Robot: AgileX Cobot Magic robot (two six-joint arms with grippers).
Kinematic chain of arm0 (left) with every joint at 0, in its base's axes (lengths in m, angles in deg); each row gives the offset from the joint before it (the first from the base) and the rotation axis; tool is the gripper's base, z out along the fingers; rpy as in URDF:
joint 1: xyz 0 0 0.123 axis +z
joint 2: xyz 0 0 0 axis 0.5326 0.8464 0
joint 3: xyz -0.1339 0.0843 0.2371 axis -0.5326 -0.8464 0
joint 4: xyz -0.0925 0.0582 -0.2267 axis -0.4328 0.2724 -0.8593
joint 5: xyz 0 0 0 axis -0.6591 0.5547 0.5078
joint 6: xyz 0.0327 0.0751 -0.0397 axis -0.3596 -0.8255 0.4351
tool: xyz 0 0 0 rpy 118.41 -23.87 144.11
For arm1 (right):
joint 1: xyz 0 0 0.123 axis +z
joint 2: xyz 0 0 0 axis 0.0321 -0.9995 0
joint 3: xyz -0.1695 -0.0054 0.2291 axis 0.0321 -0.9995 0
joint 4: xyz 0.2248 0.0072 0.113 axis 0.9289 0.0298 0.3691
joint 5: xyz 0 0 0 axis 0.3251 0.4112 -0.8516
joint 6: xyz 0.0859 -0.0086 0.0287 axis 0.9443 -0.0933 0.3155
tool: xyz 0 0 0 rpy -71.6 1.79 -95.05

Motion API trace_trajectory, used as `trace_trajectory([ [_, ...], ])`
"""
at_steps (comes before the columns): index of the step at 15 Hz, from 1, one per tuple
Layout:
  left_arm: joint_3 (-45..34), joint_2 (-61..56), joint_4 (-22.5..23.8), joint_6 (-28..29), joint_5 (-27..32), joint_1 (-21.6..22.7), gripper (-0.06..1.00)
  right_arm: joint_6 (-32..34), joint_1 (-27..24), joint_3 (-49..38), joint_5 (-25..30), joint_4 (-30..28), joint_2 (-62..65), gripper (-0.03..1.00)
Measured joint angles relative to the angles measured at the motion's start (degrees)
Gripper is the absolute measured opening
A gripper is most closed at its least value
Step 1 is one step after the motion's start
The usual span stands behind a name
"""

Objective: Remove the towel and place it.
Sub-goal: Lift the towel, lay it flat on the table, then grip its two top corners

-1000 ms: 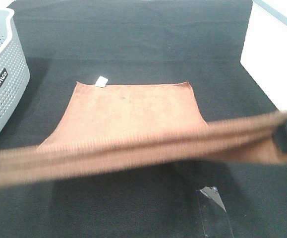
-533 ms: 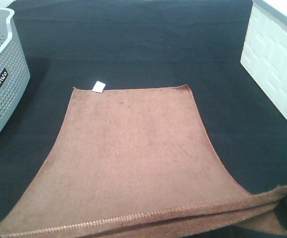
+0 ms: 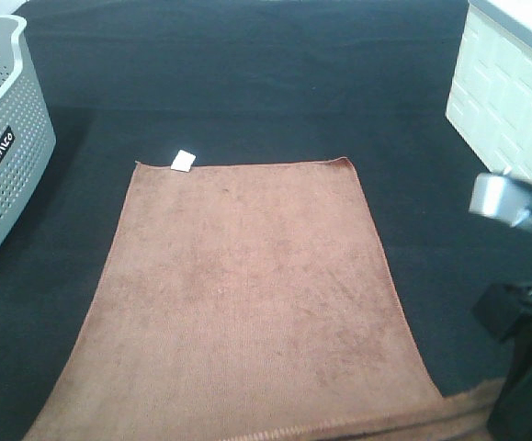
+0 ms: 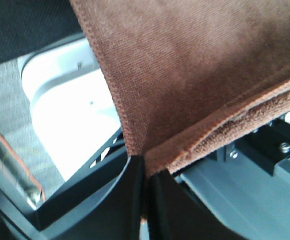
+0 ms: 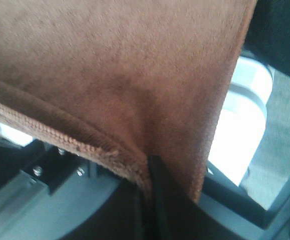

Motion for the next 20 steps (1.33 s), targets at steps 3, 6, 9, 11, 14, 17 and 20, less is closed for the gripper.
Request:
trace_trajectory([
  [3, 0.34, 5.44, -0.34, -1.49, -0.06, -0.23, 0.01, -2.18, 0.00, -1.60, 0.00, 0.00, -5.21, 0.00],
  [6, 2.12, 8.42, 1.43, -1.38, 0.23, -6.19, 0.01, -7.45, -0.06, -1.72, -2.41, 2.41, -9.91, 0.00],
  [9, 3.32, 13.24, 1.78, 1.32, 0.46, -12.20, 0.01, -10.54, -0.06, -1.72, -3.67, 4.24, -13.06, 0.00],
  [11, 5.27, 15.99, 1.66, 2.69, -0.06, -15.53, 0.01, -11.00, -0.06, -1.72, -4.24, 4.30, -14.73, 0.00],
  [14, 7.45, 18.85, 2.12, 5.50, -1.95, -17.25, 0.01, -12.66, -0.11, -1.72, -3.95, 5.79, -14.95, 0.00],
  [17, 7.56, 19.42, 5.21, 9.17, -2.46, -17.25, 0.01, -14.55, -0.11, -1.72, -3.78, 6.47, -14.95, 0.01],
  [20, 9.51, 19.42, 5.16, 9.91, -2.52, -17.25, 0.01, -15.13, -0.11, -1.72, -3.90, 6.07, -14.95, 0.09],
])
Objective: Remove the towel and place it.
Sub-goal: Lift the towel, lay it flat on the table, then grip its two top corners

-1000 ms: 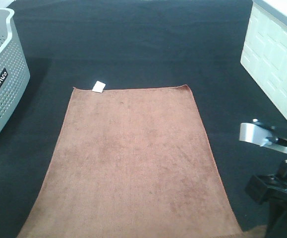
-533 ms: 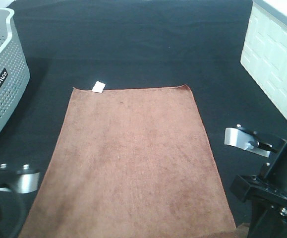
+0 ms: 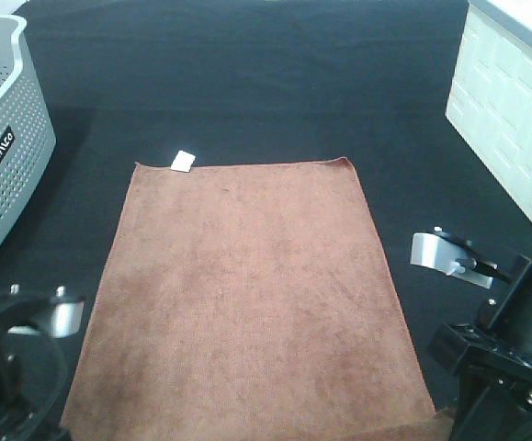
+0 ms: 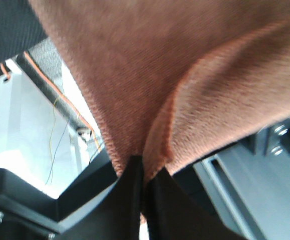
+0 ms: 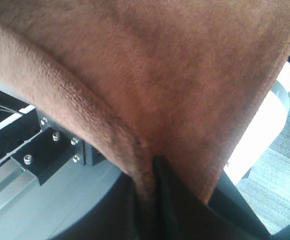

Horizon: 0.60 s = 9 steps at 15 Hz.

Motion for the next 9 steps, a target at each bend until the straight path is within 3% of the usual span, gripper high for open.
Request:
trace_trajectory([
  [5, 0.57, 0.06, -3.78, 0.00, -1.09, 0.00, 0.06, -0.11, 0.00, 0.00, 1.15, -0.06, 0.00, 0.25],
  [6, 0.57, 0.06, -4.81, 0.00, -0.97, 0.00, 0.14, -0.11, 0.00, 0.00, 1.09, -0.06, 0.00, 0.34],
  [9, 0.57, 0.06, -5.44, 0.40, 0.97, 0.00, 0.67, 0.23, 0.00, 0.00, 0.63, -0.11, 0.06, 0.64],
])
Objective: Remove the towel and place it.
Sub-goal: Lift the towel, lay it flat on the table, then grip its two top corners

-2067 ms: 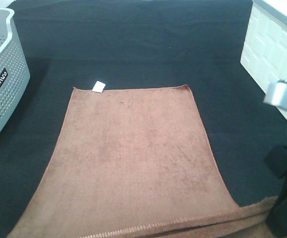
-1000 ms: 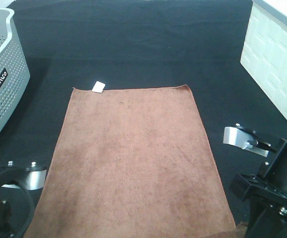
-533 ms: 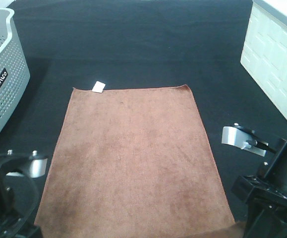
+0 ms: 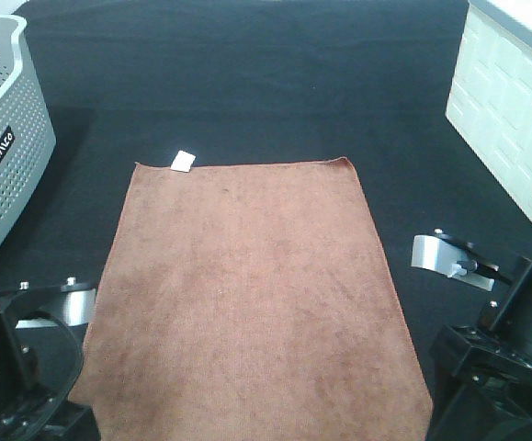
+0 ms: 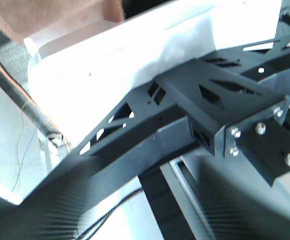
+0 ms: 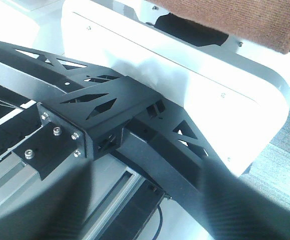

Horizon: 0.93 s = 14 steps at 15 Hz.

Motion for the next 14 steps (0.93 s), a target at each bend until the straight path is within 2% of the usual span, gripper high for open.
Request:
trace_trajectory([
  [1, 0.40, 0.00, 0.11, 0.00, 1.32, 0.00, 0.79, 0.00, 0.00, 0.00, -1.03, 0.00, 0.17, 0.69],
  [2, 1.32, 0.00, 0.52, 0.00, 2.29, 0.00, 0.83, 0.00, 0.00, 0.00, -2.12, 0.00, 0.69, 0.70],
  [5, 7.51, 0.00, 4.70, -0.23, 2.52, 0.00, 0.86, 0.00, -0.06, 2.46, -4.18, -0.86, 2.75, 0.72],
  [7, 14.09, 0.23, 14.32, -0.11, 2.58, 0.06, 0.87, 1.55, -3.50, 8.88, -3.67, -5.50, 1.89, 0.72],
  [8, 17.25, 1.20, 18.68, 0.06, 2.58, 0.69, 0.87, 1.55, -7.91, 13.46, -3.04, -6.47, 0.11, 0.72],
  [10, 23.26, 5.16, 22.86, 0.06, 1.55, 4.93, 0.87, 1.55, -15.36, 22.46, -2.12, -5.84, -4.30, 0.72],
  [14, 37.59, 15.47, 24.35, -0.34, -4.24, 15.64, 0.87, 4.98, -16.79, 36.78, -7.16, -7.45, -10.77, 0.91],
])
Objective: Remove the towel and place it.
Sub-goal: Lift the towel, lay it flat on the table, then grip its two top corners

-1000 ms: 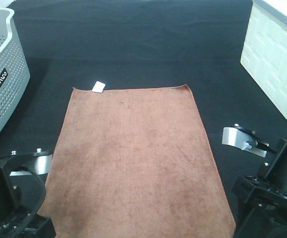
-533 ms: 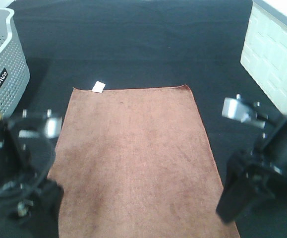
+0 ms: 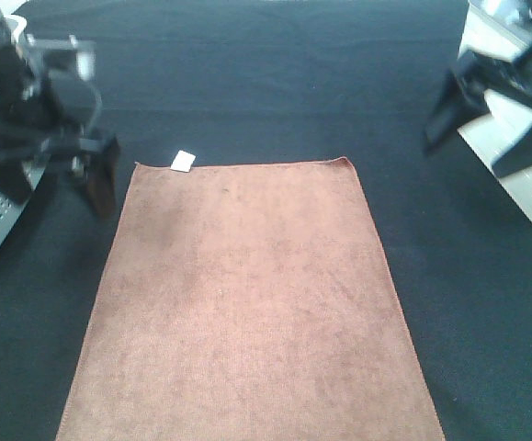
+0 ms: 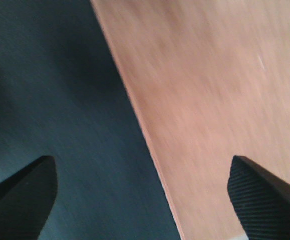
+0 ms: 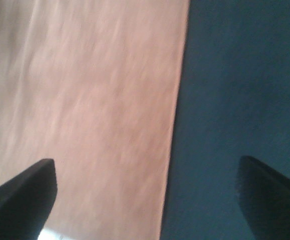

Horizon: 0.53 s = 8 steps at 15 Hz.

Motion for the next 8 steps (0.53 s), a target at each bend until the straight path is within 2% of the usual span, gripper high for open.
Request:
trace_trajectory([
  [1, 4.41, 3.67, 0.11, 0.00, -0.40, 2.23, 0.87, 3.67, -0.06, 2.06, -1.66, -2.01, -1.49, 0.93],
  [3, 7.05, 6.25, 0.11, 0.00, -0.46, 3.50, 0.87, 5.04, -0.11, 2.35, -2.29, -2.86, -1.66, 0.93],
  [5, 12.95, 12.61, -2.01, -0.86, -0.52, 6.30, 0.87, 3.90, -0.11, 3.09, -7.68, -2.98, -3.95, 0.93],
  [7, 15.36, 14.84, -2.64, -1.60, -0.57, 6.82, 0.87, 2.92, -0.11, 4.53, -9.05, -2.29, -6.76, 0.93],
  [8, 19.25, 18.79, -2.92, -2.64, -1.03, 7.10, 0.87, -0.40, -0.11, 9.00, -10.08, -0.52, -13.52, 0.93],
])
